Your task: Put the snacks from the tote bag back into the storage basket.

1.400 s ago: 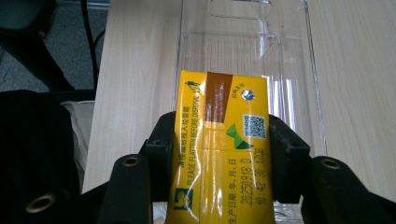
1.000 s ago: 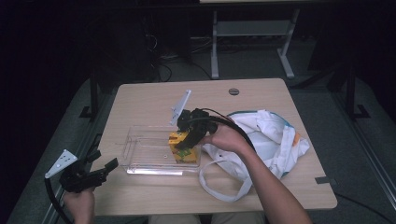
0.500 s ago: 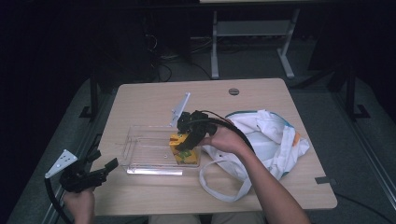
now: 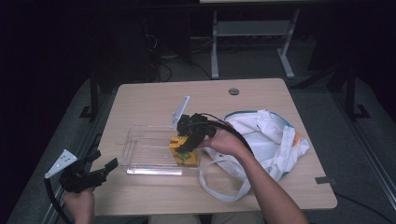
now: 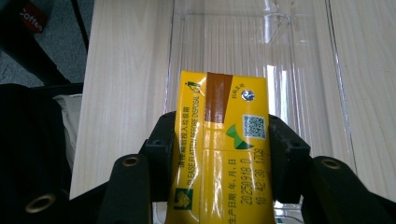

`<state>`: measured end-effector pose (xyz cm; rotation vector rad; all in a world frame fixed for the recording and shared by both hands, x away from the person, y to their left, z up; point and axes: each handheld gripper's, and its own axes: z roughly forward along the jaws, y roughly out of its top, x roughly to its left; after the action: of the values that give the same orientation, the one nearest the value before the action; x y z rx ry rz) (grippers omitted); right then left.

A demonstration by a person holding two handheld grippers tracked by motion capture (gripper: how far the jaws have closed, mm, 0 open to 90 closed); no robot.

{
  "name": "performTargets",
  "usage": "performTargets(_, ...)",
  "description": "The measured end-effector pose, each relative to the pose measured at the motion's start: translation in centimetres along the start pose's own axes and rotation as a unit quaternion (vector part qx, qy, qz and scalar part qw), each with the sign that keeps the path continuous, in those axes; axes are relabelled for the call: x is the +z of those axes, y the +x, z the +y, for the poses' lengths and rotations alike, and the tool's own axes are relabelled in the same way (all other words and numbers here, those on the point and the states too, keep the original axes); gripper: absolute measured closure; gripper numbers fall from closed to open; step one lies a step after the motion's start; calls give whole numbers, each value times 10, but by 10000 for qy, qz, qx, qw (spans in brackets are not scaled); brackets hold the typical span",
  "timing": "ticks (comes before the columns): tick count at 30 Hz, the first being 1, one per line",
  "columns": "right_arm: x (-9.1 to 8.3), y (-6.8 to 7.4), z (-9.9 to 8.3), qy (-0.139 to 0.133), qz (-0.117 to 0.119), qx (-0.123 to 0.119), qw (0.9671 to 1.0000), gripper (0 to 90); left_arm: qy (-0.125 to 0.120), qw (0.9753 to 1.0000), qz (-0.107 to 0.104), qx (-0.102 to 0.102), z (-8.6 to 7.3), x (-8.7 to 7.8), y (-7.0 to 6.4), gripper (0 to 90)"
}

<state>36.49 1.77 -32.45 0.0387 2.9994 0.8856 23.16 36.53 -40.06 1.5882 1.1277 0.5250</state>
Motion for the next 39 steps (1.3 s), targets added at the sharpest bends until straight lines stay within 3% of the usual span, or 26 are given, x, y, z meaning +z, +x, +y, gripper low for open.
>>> performTargets(39,22,1,-19,-17,107,139,9998,516,3,10000,-2,-21,0,1,0,126)
